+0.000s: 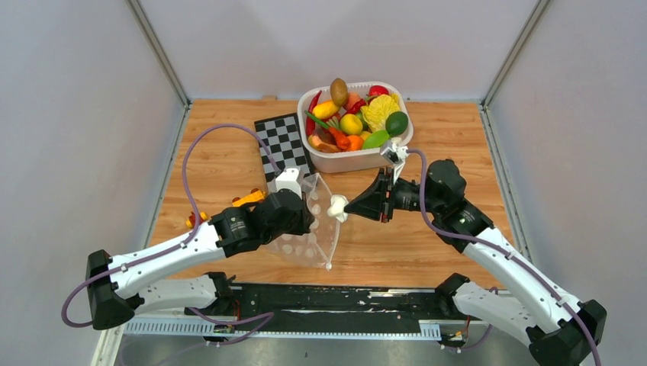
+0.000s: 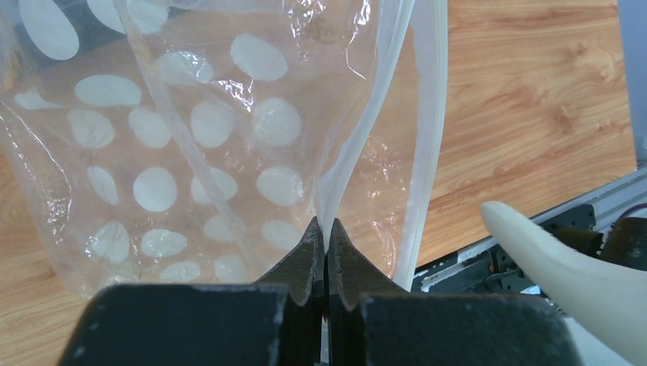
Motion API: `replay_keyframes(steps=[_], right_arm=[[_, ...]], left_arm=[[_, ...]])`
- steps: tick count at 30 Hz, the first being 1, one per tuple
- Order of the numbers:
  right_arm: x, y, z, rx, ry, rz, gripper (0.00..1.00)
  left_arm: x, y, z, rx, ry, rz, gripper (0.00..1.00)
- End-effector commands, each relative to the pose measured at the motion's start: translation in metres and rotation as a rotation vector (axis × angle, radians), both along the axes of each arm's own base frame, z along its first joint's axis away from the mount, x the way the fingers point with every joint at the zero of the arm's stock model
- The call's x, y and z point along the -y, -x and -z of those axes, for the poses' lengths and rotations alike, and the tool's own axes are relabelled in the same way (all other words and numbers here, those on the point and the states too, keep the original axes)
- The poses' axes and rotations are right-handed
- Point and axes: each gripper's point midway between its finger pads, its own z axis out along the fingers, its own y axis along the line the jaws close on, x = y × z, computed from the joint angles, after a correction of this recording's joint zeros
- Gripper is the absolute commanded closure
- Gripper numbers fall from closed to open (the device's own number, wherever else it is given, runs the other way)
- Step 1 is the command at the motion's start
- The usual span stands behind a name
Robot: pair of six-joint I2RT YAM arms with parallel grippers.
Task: Place the food in the zip-top bag and seal the zipper
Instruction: Place the fake vegetable in the zipper food storage bag.
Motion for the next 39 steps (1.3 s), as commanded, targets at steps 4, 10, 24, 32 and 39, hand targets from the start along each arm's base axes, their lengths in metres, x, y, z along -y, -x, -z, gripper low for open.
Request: replay_keyframes(steps=[4,10,24,32,39], right_arm=[[-0.013,-0.007,0.027,-0.025,0.090,-0.027,1.00],[-0.021,-0.018,0.034,0.027,0.136,0.048,0.96],[-0.018,-0.005,-0.001,0.097,0.036,0.040,0.37],[0.002,-0.055,-0.004,0.104,0.031,0.371,0.38],[0.041,-0.116,0.016,0.078,0.195,0.749,0.33]], left_arm=[[0.018,-0.004,-0.041,0.048,0.126,0.029,1.00],[0.013,0.000,-0.045,0.049,0.142,0.033,1.00],[-0.034,-0.007,-0.049,0.102,0.081,-0.117,1.00],[-0.051,-0.008,-0.047,0.115,0.075,-0.169,1.00],[-0.046,-0.006,-0.040,0.099,0.077,-0.152,1.00]])
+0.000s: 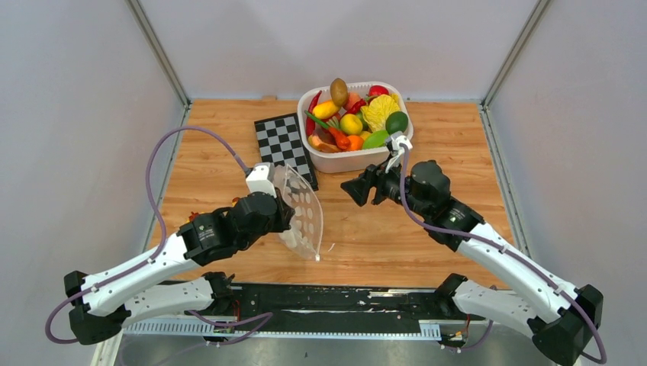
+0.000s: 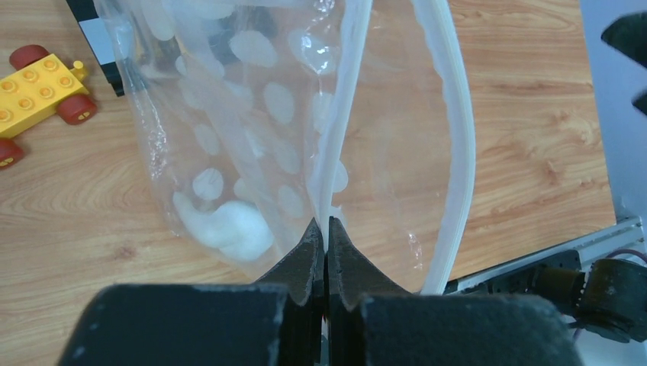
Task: Place the food in the zip-top bag and seal the zipper
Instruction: Place the fake vegetable in the zipper food storage bag, then pick up the fake fruit from the bin.
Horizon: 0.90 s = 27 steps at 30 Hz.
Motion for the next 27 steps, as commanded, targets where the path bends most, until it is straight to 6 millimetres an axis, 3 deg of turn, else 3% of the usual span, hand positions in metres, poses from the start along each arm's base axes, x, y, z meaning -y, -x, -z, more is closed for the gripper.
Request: replay_keyframes(steps=[1,5,9,18,21,27], right_arm=[[0.041,-0.057,0.005,-0.014,0.116,0.370,0.31],[0.069,-0.093,0.017,-0.056,0.212,0.537,0.27],[0.084,-0.125,0.021,-0.106,0.211,0.614,0.23],[0.128,-0.206,0.032,-0.201,0.261,0.795,0.21],[0.138,-0.227,0.040,-0.242,0.250,0.801,0.14],[0.154,-0.253,0.055,-0.301,0.245,0.792,0.14]], left_arm=[[0.002,-0.002,0.003,-0.002,0.022,-0.015,1.00],[0.011,-0.001,0.009,-0.019,0.032,0.012,1.00],[0.016,-0.001,0.013,-0.028,0.027,0.028,1.00],[0.020,0.002,0.015,-0.033,0.024,0.055,1.00],[0.023,0.003,0.015,-0.031,0.032,0.072,1.00],[0.028,0.004,0.015,-0.030,0.030,0.104,1.00]])
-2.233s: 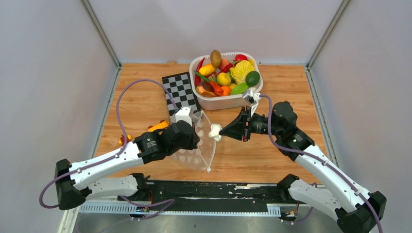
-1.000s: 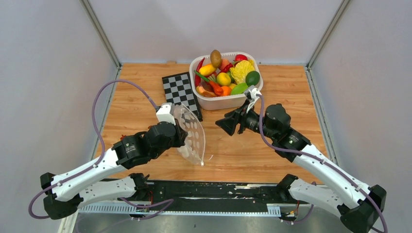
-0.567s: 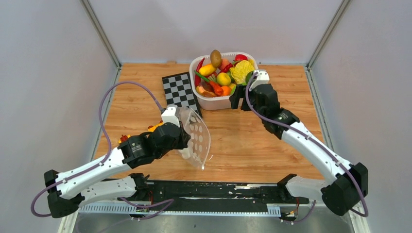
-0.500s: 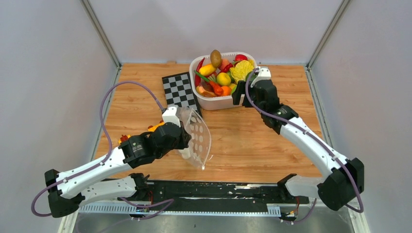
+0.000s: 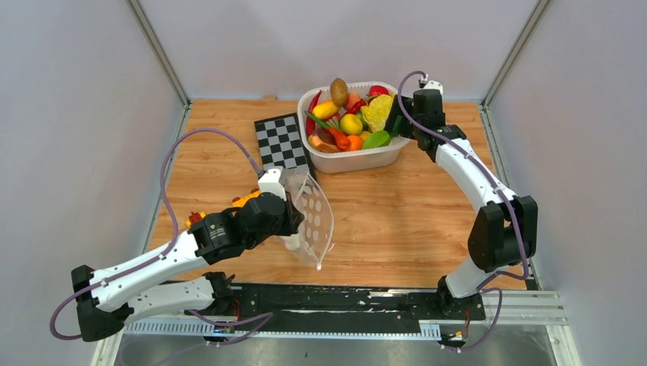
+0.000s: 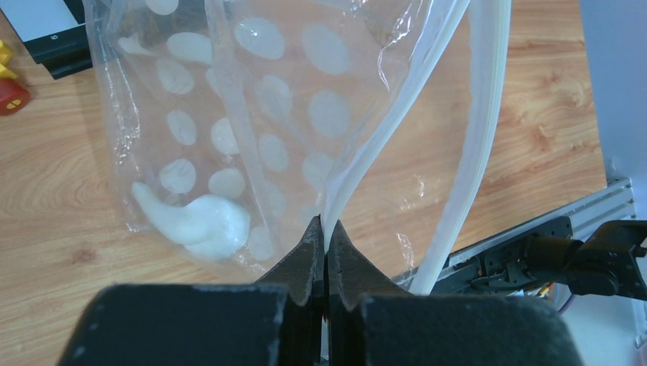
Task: Place the food in the zip-top bag and seal the zipper
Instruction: Pick up the fake fruit from the bin.
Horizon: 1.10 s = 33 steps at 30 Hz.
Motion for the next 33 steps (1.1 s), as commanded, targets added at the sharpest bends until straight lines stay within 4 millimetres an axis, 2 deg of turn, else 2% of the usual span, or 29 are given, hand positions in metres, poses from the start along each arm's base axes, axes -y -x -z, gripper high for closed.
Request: replay_keyframes(steps=[1,8,12,15,21,23,27,33], right_arm=[[0.001,-0.018,-0.009,0.006,-0.039,-0.017,0.14],[-0.003,-0.039,0.012,-0.049,-0.027,-0.029,0.19],[0.001,-0.051,0.025,-0.064,-0.011,0.010,0.21],[-0.001,-0.053,0.032,-0.086,-0.009,0.010,0.21],[0.009,-0.060,0.046,-0.081,0.026,0.063,0.26],[0.007,-0.062,0.049,-0.077,0.018,0.058,0.31],[0.006,-0.061,0.050,-0.071,0.000,0.058,0.48],[-0.005,-0.050,0.031,-0.012,-0.048,-0.013,0.69]], left_arm=[[0.008,-0.003,-0.008,0.026,0.031,0.022,1.00],[0.013,-0.002,-0.006,0.019,0.021,0.044,1.00],[0.011,-0.002,-0.007,0.022,0.021,0.041,1.00],[0.009,-0.002,-0.008,0.026,0.021,0.036,1.00],[0.009,-0.002,-0.006,0.021,0.021,0.031,1.00],[0.009,-0.002,-0.005,0.019,0.022,0.030,1.00],[0.010,-0.001,-0.005,0.014,0.026,0.032,1.00],[0.008,-0.002,-0.005,0.016,0.028,0.022,1.00]])
